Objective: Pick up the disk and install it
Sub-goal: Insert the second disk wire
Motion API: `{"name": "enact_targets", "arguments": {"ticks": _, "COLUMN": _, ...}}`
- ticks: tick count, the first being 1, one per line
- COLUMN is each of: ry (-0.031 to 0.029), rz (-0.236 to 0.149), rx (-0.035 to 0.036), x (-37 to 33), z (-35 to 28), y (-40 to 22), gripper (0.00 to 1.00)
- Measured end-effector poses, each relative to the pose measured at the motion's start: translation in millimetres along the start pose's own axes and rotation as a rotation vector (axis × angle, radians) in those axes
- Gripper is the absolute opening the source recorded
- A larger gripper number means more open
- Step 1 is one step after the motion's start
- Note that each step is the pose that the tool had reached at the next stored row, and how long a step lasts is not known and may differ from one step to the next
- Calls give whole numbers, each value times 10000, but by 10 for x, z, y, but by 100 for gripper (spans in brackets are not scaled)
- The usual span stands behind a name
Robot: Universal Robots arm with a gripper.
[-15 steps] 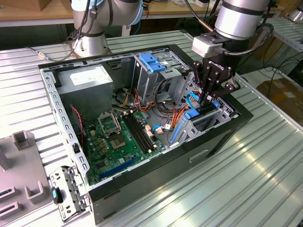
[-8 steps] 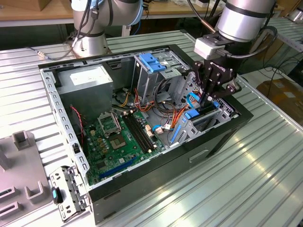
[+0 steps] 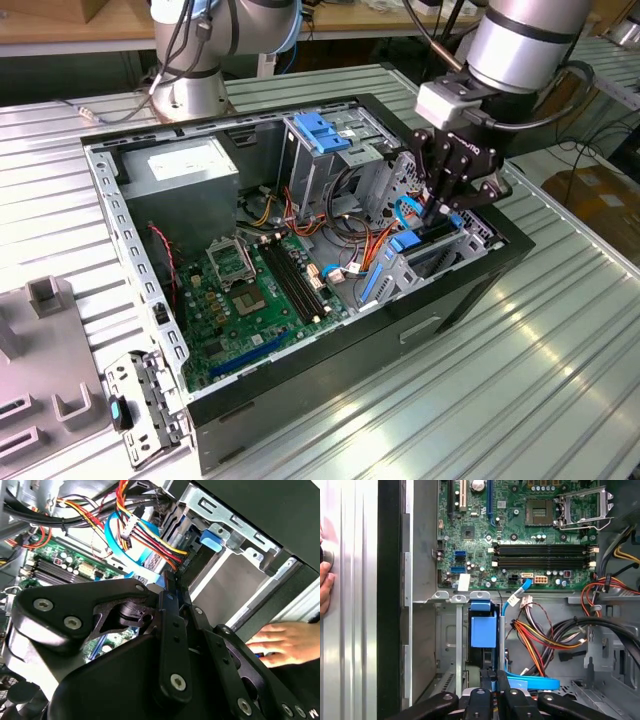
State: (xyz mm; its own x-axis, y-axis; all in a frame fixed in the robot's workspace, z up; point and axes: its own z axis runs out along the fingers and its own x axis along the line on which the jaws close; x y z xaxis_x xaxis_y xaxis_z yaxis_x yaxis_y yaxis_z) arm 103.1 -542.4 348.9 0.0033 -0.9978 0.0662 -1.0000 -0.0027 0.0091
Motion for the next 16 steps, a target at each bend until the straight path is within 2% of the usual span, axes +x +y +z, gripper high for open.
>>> {"name": "enact_targets", "arguments": {"ticks": 3, "ry": -368, "rz": -4, "rx": 2, "x": 52, "z": 4, "y": 0, "gripper": 16}}
{"name": "enact_targets", "arguments": {"ticks": 5, "ry": -509, "rz": -5, "rx": 2, "x": 81, "z": 5, "y": 0, "gripper": 16}}
{"name": "enact_targets", "arguments": {"ticks": 6, "ry": -540, "rz": -5, "rx": 2, "x": 88, "z": 6, "y": 0, "gripper": 16}}
{"name": "enact_targets", "arguments": {"ticks": 7, "ry": -544, "rz": -5, "rx": 2, "x": 91, "z": 6, "y": -1, "gripper": 16}}
{"name": "enact_targets", "arguments": {"ticks": 16, "ry": -546, "rz": 6, "rx": 1, "x": 107, "z": 10, "y": -11, "gripper": 16}}
